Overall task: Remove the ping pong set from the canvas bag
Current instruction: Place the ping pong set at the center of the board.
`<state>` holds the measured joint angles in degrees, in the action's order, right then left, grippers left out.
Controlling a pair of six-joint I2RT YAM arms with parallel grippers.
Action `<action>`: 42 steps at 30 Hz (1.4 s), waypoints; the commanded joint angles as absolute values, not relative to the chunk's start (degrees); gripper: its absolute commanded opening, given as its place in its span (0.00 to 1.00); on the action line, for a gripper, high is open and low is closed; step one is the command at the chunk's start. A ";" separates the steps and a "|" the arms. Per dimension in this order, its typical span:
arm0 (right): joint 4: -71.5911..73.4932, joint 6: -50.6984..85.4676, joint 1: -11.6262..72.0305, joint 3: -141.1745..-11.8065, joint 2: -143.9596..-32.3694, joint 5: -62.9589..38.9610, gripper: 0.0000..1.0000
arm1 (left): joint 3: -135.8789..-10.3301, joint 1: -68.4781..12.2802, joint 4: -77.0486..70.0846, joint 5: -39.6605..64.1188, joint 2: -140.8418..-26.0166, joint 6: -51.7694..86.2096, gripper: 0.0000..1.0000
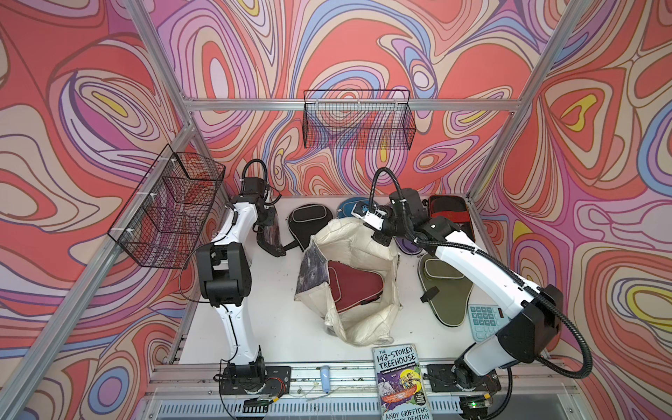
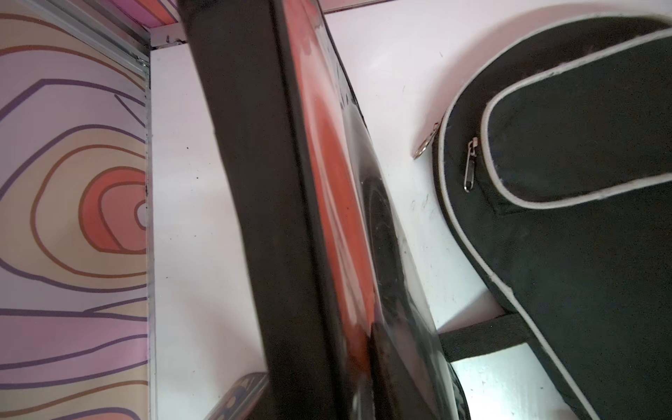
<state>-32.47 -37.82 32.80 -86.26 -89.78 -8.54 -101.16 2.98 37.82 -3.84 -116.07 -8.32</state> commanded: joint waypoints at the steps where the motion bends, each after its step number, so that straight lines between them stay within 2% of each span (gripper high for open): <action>1: -32.24 -37.60 32.85 -85.96 -90.34 -8.71 0.00 | -100.86 3.43 42.41 -10.27 -119.42 -11.64 0.31; 7: -32.25 -37.70 32.83 -85.44 -89.92 -8.58 0.00 | -101.68 3.44 42.79 -12.81 -120.41 -12.89 0.46; 19: -31.96 -37.61 32.78 -84.85 -89.68 -8.46 0.00 | -100.55 3.42 39.60 -12.10 -119.54 -15.27 0.62; 23: -31.61 -37.44 32.76 -84.93 -89.65 -8.55 0.00 | -100.53 3.43 38.55 -12.73 -119.03 -16.21 0.71; 42: -31.07 -37.44 32.78 -84.83 -89.98 -8.88 0.00 | -100.63 3.39 34.69 -16.20 -117.61 -18.50 0.82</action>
<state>-31.24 -37.76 32.73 -85.54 -89.80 -8.36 -100.82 3.42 36.10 -14.63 -118.28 -16.97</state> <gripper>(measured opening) 0.048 0.811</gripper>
